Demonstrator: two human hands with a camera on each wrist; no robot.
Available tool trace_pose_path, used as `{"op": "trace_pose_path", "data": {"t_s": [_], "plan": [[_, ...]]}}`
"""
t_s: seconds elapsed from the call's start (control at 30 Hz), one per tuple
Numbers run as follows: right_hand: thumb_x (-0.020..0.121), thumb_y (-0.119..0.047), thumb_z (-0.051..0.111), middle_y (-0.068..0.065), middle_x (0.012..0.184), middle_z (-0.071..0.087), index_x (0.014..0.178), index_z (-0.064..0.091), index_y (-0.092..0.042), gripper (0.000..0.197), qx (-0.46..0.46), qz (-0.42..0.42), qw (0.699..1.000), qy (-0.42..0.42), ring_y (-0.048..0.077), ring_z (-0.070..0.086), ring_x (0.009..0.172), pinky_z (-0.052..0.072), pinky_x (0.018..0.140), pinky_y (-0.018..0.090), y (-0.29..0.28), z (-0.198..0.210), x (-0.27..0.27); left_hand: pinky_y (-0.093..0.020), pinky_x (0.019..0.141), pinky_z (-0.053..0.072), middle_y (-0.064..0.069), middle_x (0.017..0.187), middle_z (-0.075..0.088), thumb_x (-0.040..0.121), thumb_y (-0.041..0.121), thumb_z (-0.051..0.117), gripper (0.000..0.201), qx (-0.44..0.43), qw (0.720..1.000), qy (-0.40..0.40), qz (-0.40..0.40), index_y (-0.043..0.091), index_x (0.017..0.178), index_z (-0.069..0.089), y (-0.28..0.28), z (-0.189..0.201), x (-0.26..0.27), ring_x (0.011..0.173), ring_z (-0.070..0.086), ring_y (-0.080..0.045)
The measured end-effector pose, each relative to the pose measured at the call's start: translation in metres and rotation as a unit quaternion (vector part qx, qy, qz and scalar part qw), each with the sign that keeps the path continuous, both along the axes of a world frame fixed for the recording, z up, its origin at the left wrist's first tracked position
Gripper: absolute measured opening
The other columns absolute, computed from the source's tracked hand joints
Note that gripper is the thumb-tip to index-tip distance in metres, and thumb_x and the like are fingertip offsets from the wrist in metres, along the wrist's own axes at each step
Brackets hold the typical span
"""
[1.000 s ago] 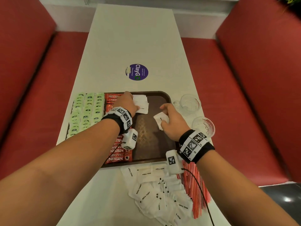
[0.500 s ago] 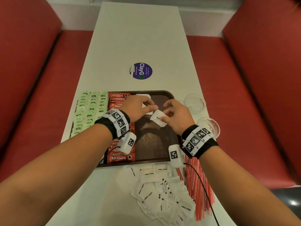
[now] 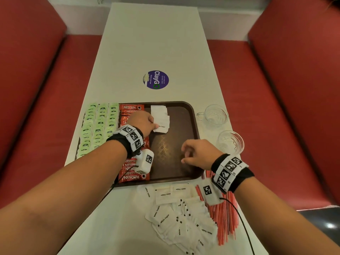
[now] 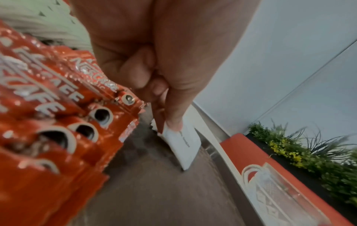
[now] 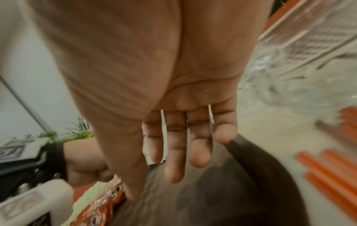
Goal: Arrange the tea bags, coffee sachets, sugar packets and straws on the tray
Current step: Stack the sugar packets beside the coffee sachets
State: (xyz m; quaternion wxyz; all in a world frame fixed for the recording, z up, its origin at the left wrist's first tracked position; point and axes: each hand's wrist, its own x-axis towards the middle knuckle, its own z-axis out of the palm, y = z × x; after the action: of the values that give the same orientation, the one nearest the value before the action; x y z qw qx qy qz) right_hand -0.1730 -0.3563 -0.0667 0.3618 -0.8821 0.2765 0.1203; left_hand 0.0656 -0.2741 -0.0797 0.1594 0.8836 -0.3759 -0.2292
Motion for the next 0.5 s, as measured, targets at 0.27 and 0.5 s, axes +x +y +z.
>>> {"op": "trace_pose_path", "data": {"t_s": [0.27, 0.5], "plan": [[0.084, -0.036, 0.076, -0.016, 0.075, 0.062, 0.091, 0.076, -0.025, 0.013, -0.037, 0.096, 0.991, 0.081, -0.001, 0.055, 0.067, 0.043, 0.066, 0.016, 0.025, 0.006, -0.033, -0.036, 0.085, 0.052, -0.006, 0.111, 0.067, 0.085, 0.032, 0.076, 0.033, 0.026, 0.999, -0.024, 0.032, 0.016, 0.111, 0.064, -0.010, -0.008, -0.004, 0.101, 0.063, -0.026], [0.090, -0.045, 0.067, -0.009, 0.102, 0.070, 0.119, 0.071, -0.026, 0.035, -0.093, 0.140, 0.979, 0.114, 0.008, 0.056, 0.084, 0.048, 0.082, 0.025, 0.052, 0.003, -0.039, -0.032, 0.075, 0.046, -0.003, 0.101, 0.065, 0.088, 0.040, 0.069, 0.031, -0.022, 0.999, -0.045, -0.011, 0.022, 0.107, 0.055, 0.006, 0.012, -0.016, 0.094, 0.062, -0.025]]}}
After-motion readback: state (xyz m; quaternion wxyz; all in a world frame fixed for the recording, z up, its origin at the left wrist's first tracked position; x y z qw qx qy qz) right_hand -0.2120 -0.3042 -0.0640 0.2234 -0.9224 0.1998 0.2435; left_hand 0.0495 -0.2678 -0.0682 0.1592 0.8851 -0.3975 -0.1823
